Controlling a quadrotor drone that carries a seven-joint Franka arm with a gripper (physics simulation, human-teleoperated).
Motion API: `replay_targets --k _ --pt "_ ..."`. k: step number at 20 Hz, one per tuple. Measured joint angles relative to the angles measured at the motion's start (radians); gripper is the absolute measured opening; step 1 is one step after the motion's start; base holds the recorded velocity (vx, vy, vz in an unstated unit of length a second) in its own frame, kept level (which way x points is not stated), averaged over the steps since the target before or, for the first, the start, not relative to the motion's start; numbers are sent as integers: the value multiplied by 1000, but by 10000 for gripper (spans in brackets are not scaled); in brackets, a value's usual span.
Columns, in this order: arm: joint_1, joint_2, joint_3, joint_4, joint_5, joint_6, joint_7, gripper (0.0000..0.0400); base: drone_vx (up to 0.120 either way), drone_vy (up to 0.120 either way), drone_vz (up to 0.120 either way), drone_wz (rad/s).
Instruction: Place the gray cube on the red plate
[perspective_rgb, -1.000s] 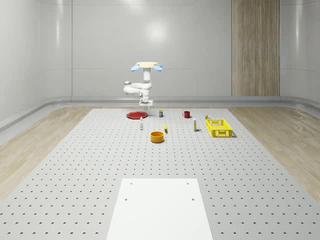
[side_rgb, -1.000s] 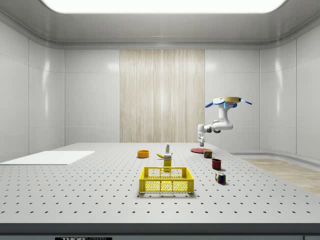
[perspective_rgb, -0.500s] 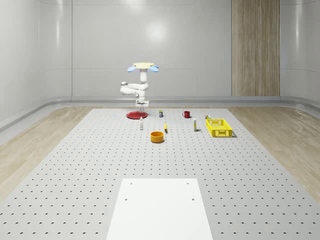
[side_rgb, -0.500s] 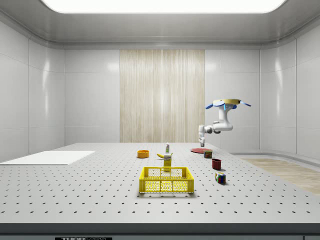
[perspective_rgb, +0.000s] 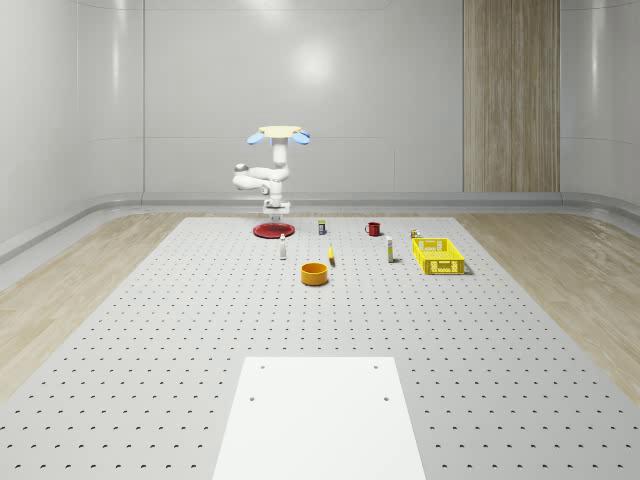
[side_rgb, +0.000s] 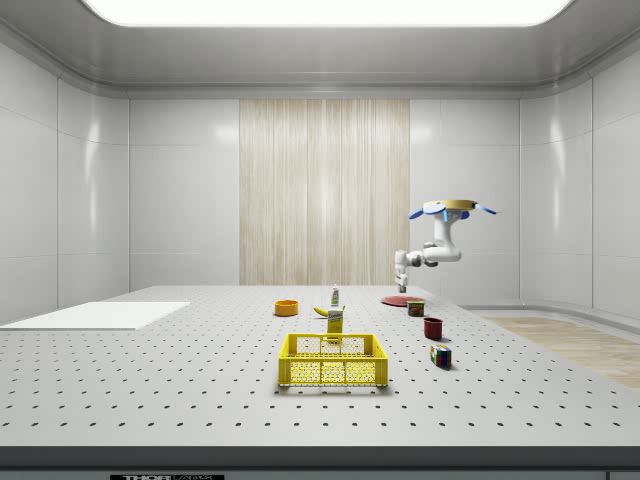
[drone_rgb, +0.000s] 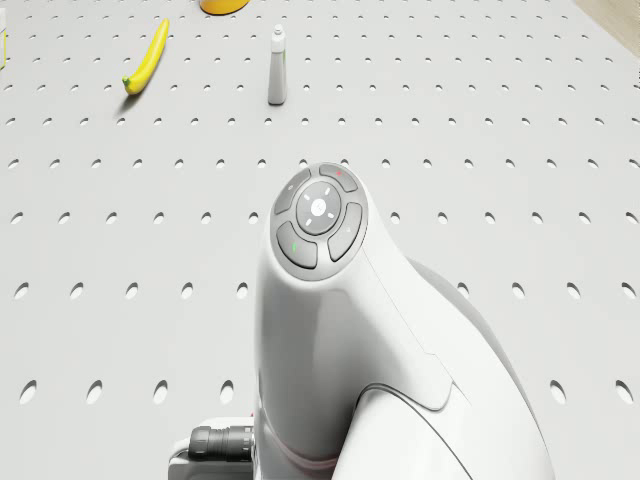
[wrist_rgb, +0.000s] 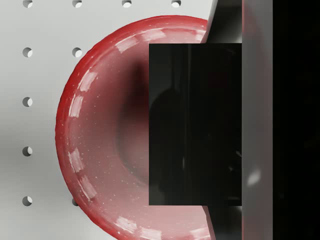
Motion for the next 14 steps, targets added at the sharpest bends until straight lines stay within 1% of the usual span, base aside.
replay_targets --k 12,14 --pt "-23 -5 -148 33 -138 56 2 250 0 0 0 0" --pt "-27 -4 -166 39 -155 62 2 309 0 0 0 0"
